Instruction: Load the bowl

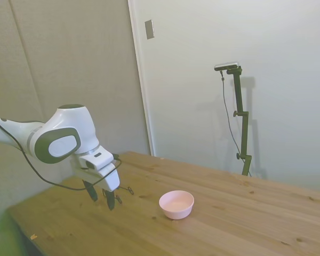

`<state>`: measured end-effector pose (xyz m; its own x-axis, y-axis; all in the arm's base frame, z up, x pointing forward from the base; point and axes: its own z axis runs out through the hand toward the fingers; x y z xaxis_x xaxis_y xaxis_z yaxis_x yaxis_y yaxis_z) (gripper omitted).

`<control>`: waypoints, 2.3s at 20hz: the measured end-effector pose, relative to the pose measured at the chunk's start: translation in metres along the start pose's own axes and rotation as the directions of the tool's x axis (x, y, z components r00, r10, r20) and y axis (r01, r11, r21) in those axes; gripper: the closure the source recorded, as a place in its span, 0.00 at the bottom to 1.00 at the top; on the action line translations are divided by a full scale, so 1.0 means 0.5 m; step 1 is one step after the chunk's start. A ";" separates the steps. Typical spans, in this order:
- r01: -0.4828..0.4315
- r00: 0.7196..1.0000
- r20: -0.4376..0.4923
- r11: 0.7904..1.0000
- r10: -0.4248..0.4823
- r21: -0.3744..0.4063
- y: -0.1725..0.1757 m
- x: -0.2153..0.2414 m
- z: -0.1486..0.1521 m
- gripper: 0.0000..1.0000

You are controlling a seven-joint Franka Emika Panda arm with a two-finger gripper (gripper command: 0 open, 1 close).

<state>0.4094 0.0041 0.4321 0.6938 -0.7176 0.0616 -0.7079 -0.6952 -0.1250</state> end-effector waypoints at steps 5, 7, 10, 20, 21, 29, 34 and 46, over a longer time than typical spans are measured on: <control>-0.004 0.997 -0.080 1.000 0.003 -0.021 0.013 0.047 -0.045 0.00; -0.027 0.992 -0.128 1.000 0.025 -0.010 0.033 0.100 -0.093 0.00; -0.045 0.985 -0.164 0.999 0.044 -0.002 0.045 0.182 -0.128 0.00; -0.096 0.980 -0.176 0.995 0.090 -0.031 -0.041 0.364 0.011 0.00; -0.102 0.980 -0.176 0.994 0.094 -0.035 -0.049 0.371 0.027 0.00; -0.121 0.978 -0.177 0.990 0.107 -0.066 -0.081 0.394 0.132 0.00; -0.128 0.979 -0.168 0.988 0.113 -0.082 -0.082 0.398 0.173 1.00; -0.134 0.979 -0.167 0.988 0.119 -0.082 -0.083 0.399 0.178 1.00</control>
<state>0.5889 -0.1063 0.3612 0.5731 -0.7920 0.2106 -0.8027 -0.5942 -0.0500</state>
